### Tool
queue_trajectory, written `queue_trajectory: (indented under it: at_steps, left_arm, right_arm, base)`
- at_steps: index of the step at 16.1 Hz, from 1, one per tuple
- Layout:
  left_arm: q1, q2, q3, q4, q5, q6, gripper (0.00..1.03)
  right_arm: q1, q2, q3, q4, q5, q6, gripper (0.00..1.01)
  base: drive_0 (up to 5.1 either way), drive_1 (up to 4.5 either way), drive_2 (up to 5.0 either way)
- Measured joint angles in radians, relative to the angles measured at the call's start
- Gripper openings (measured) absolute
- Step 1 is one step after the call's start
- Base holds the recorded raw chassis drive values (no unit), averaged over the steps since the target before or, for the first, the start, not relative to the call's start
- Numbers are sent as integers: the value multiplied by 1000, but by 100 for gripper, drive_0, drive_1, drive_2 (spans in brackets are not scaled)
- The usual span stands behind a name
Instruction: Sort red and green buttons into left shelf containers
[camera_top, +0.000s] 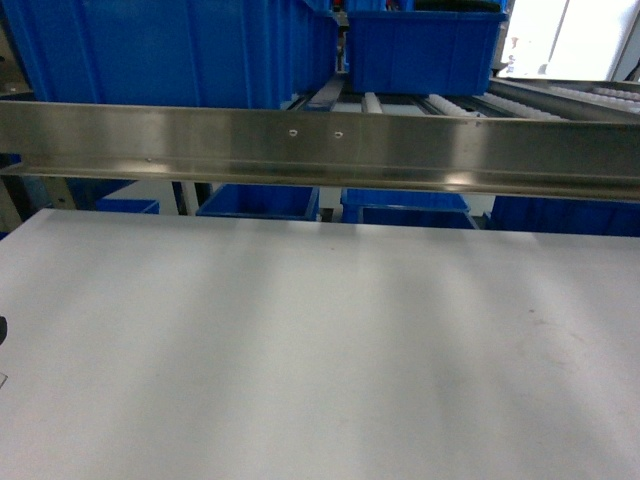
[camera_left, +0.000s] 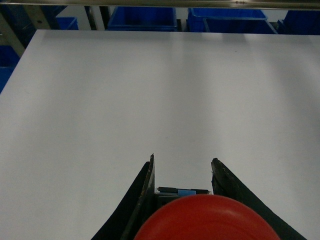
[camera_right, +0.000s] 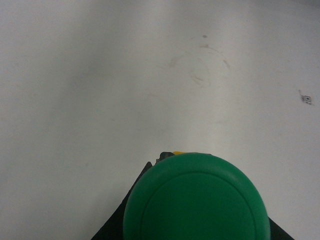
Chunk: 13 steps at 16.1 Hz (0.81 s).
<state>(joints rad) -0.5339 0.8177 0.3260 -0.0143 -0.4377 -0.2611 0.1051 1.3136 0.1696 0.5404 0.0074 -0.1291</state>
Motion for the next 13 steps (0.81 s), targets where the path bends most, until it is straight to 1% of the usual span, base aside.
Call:
queue_trajectory:
  at_steps: [13]
  left_arm:
    - [1,0,0,3,1,0,29]
  right_arm:
    - [0,0,0,0,0,0,26]
  base:
    - [-501,244,244]
